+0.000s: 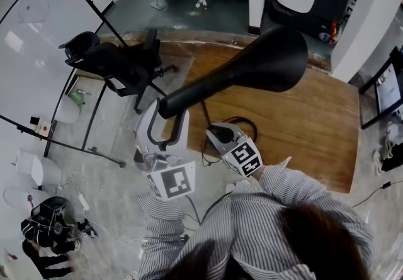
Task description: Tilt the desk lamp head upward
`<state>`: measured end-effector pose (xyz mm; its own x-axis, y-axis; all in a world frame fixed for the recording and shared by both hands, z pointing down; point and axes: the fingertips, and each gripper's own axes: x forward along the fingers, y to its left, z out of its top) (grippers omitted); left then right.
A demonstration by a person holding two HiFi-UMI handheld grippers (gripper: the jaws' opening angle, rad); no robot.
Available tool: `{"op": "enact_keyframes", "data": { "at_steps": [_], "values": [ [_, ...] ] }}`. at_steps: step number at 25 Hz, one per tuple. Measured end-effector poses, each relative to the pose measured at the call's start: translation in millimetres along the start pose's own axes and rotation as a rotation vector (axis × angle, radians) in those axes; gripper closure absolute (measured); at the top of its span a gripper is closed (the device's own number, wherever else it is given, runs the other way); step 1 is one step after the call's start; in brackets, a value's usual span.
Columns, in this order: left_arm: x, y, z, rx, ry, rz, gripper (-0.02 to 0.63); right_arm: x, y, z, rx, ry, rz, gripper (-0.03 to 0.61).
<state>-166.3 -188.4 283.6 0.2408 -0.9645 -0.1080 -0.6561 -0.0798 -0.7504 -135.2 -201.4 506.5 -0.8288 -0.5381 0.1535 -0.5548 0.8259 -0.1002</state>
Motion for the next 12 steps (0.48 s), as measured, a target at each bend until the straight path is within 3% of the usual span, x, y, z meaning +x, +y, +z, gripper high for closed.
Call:
{"op": "enact_keyframes", "data": {
  "at_steps": [9, 12],
  "values": [
    [0, -12, -4, -0.208, -0.043, 0.031, 0.357, -1, -1, 0, 0.007, 0.000, -0.012, 0.535],
    [0, -14, -5, -0.238, -0.050, 0.042, 0.359, 0, -1, -1, 0.012, -0.002, -0.017, 0.535]
  ]
}}
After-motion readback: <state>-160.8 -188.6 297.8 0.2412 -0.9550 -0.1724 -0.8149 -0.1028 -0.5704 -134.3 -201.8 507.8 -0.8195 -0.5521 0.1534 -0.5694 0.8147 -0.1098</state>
